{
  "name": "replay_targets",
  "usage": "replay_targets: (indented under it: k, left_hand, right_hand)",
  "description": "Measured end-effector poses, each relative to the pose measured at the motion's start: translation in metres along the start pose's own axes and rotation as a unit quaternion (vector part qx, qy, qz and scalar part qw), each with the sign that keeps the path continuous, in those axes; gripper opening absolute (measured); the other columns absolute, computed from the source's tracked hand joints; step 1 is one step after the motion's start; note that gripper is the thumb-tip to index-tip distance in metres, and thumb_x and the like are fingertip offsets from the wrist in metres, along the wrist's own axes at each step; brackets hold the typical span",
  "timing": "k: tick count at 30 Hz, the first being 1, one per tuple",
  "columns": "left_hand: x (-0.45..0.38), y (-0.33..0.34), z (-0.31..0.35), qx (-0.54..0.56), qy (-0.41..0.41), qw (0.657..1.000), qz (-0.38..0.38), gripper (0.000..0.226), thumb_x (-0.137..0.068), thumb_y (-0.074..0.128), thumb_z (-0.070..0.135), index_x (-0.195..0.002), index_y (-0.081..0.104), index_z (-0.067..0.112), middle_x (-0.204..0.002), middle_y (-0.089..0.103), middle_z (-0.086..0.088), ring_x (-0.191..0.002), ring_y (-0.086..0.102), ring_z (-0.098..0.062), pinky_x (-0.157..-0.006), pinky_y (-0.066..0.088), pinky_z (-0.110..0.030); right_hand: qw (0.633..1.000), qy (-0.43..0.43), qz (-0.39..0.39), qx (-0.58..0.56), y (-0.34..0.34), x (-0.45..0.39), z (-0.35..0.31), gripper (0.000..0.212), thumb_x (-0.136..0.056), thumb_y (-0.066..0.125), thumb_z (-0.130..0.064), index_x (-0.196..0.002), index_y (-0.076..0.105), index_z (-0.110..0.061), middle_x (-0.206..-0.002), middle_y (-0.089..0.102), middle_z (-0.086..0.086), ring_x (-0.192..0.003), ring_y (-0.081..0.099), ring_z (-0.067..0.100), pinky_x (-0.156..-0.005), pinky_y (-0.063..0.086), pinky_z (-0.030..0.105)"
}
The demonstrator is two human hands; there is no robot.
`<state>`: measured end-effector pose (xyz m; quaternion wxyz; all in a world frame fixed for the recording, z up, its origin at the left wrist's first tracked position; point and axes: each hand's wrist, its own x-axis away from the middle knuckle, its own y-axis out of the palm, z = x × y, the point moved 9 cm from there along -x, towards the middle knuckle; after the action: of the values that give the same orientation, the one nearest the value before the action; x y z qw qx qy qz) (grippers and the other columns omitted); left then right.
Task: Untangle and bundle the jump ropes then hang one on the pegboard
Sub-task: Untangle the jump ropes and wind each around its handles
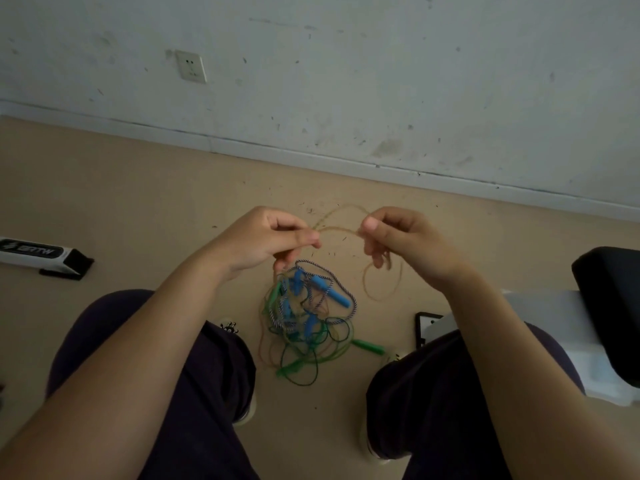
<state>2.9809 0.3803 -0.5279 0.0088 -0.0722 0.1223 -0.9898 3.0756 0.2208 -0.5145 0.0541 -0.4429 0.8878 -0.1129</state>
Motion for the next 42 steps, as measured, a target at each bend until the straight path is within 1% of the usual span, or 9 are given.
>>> replay_targets:
  k: [3,7,12,16,20,23,27,37,42]
  left_hand:
    - [-0.002,0.019,-0.001,-0.011,-0.002,0.999,-0.033,0.024,-0.081,0.071,0.045,-0.091,0.079,0.024,-0.058,0.059,0.004,-0.046,0.047,-0.009,-0.053,0.045,-0.021]
    - [-0.003,0.022,0.000,-0.023,-0.002,0.999,-0.037,0.023,-0.082,0.070,0.042,-0.092,0.080,0.024,-0.064,0.064,0.003,-0.056,0.055,-0.012,-0.060,0.051,-0.023]
    - [-0.003,0.004,-0.014,-0.111,-0.041,0.992,-0.033,0.014,-0.094,0.065,0.032,-0.093,0.077,0.024,-0.085,0.077,0.007,-0.087,0.071,-0.006,-0.085,0.049,-0.018]
    - [0.000,-0.012,-0.019,-0.155,-0.061,0.986,0.001,0.017,-0.093,0.067,0.033,-0.090,0.077,0.019,-0.079,0.077,0.006,-0.079,0.072,-0.005,-0.084,0.049,-0.020]
    - [0.004,-0.015,-0.006,-0.068,-0.016,0.997,0.043,0.013,-0.090,0.070,0.031,-0.090,0.078,0.021,-0.056,0.062,0.004,-0.047,0.054,-0.007,-0.053,0.048,-0.017]
    - [0.004,0.007,-0.003,-0.052,-0.002,0.999,0.006,0.023,-0.081,0.071,0.042,-0.091,0.079,0.022,-0.049,0.053,0.006,-0.043,0.044,-0.005,-0.047,0.042,-0.018]
    - [0.002,0.019,-0.002,-0.042,0.006,0.999,-0.016,0.026,-0.078,0.071,0.046,-0.089,0.078,0.024,-0.051,0.056,0.006,-0.043,0.044,-0.003,-0.044,0.038,-0.014]
    - [0.001,0.025,0.000,0.003,0.029,0.998,-0.063,0.022,-0.088,0.066,0.038,-0.096,0.078,0.023,-0.066,0.064,0.003,-0.059,0.055,-0.011,-0.057,0.047,-0.019]
    - [0.003,0.023,-0.002,0.005,0.013,0.996,-0.088,0.026,-0.090,0.063,0.031,-0.103,0.075,0.012,-0.078,0.072,-0.001,-0.069,0.066,-0.015,-0.069,0.054,-0.023]
  right_hand:
    - [0.998,0.020,-0.052,0.005,0.026,0.000,0.000,0.031,-0.086,0.064,-0.037,-0.096,0.067,-0.009,-0.074,0.063,0.007,-0.062,0.057,0.020,-0.059,0.050,0.024]
    - [0.997,0.023,-0.062,0.042,0.036,0.000,0.000,0.018,-0.092,0.061,-0.028,-0.084,0.067,-0.013,-0.067,0.053,0.008,-0.063,0.050,0.023,-0.056,0.043,0.019]
    - [0.997,-0.014,0.076,0.007,-0.005,0.000,-0.003,0.022,-0.100,0.052,-0.015,-0.082,0.062,-0.009,-0.069,0.054,0.007,-0.064,0.053,0.018,-0.065,0.048,0.030]
    - [0.990,-0.001,0.137,0.025,-0.025,0.002,0.000,0.023,-0.102,0.049,-0.013,-0.083,0.063,-0.009,-0.071,0.058,0.006,-0.068,0.055,0.021,-0.071,0.048,0.038]
    - [0.996,0.007,0.081,0.048,-0.010,0.001,-0.002,0.021,-0.103,0.049,-0.020,-0.098,0.066,-0.009,-0.077,0.064,0.004,-0.069,0.058,0.017,-0.070,0.050,0.031]
    - [0.999,0.005,0.015,0.041,0.013,0.001,-0.007,0.030,-0.096,0.057,-0.034,-0.108,0.065,-0.008,-0.079,0.065,0.003,-0.069,0.059,0.016,-0.068,0.053,0.028]
    - [0.995,0.019,-0.054,0.077,0.041,0.000,-0.004,0.012,-0.092,0.066,-0.021,-0.095,0.066,-0.009,-0.075,0.061,0.007,-0.067,0.054,0.020,-0.066,0.048,0.034]
    - [0.996,0.015,-0.085,0.035,0.047,0.002,0.000,0.033,-0.083,0.069,-0.031,-0.095,0.067,0.000,-0.084,0.070,0.011,-0.080,0.067,0.026,-0.078,0.056,0.031]
    - [0.999,-0.017,-0.050,0.004,0.038,-0.001,-0.002,0.007,-0.091,0.065,-0.015,-0.087,0.066,-0.010,-0.068,0.064,0.010,-0.059,0.062,0.024,-0.065,0.055,0.039]
